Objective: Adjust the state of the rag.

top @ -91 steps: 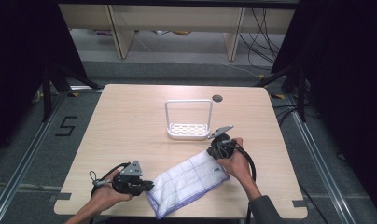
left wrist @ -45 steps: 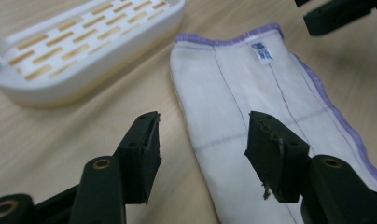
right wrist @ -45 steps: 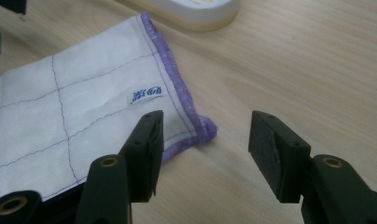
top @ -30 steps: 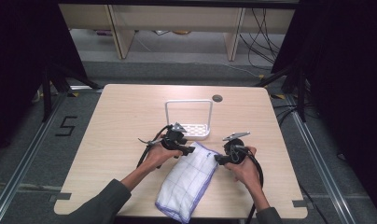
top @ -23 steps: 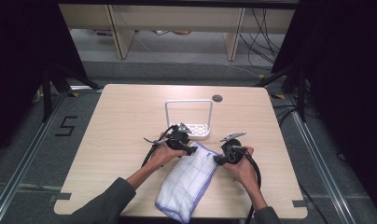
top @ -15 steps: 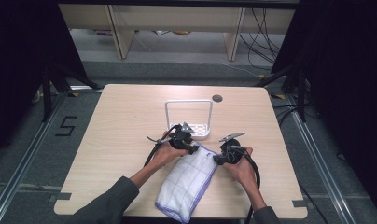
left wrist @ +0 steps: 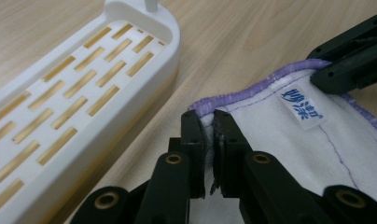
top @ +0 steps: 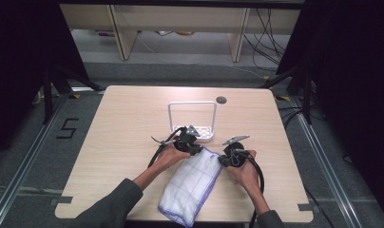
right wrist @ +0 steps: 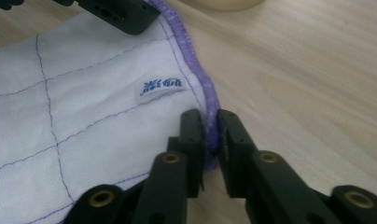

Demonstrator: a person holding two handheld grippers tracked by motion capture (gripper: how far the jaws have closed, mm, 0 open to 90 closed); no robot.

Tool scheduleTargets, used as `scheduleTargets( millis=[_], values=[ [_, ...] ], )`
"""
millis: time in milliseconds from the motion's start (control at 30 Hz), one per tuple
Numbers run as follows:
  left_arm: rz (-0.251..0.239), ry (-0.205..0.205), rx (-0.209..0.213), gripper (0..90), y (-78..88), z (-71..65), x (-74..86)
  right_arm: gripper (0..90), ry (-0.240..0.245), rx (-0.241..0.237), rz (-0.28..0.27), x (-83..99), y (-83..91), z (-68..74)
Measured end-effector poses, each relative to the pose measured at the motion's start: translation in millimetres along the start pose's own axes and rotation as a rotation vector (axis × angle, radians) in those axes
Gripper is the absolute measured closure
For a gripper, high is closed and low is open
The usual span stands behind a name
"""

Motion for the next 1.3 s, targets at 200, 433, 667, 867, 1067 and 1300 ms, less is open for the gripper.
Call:
scheduleTargets(
  millis=[200, 433, 667, 867, 1067, 1300],
  values=[
    [-0.049, 0.04, 0.023, 83.9, 18.2, -2.2, -7.2, 85.8, 0.003, -0.009, -0.04, -9.7, 8.9, 2.4],
    [-0.104, 0.047, 0.04, 84.0, 52.8, -3.2, -14.0, 86.2, 0.047, -0.008, -0.146, -35.6, 22.6, 6.5],
    [-0.182, 0.052, 0.06, 84.0, 96.3, -6.4, -21.1, 86.3, 0.075, -0.024, -0.176, -55.8, 46.4, 18.8],
    [-0.197, 0.061, 0.073, 84.0, 120.6, -8.1, -20.2, 86.4, 0.116, -0.048, -0.214, -72.2, 63.6, 30.9],
    [-0.197, 0.05, 0.076, 84.1, 138.9, -15.0, -20.6, 86.4, 0.106, -0.071, -0.237, -82.0, 73.9, 35.5],
    [-0.231, 0.037, 0.096, 84.3, 161.4, -23.2, -27.7, 86.4, 0.13, -0.067, -0.253, -93.0, 89.3, 40.1]
  ],
)
Point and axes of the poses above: each handheld gripper's, and its own axes: y roughly backward along the jaws, x roughly out of its underside, z roughly to its left, the point moved 10 cm from there along -y, roughly forward along the jaws, and after that the axes turned 11 degrees about y, right-handed, at the moved point
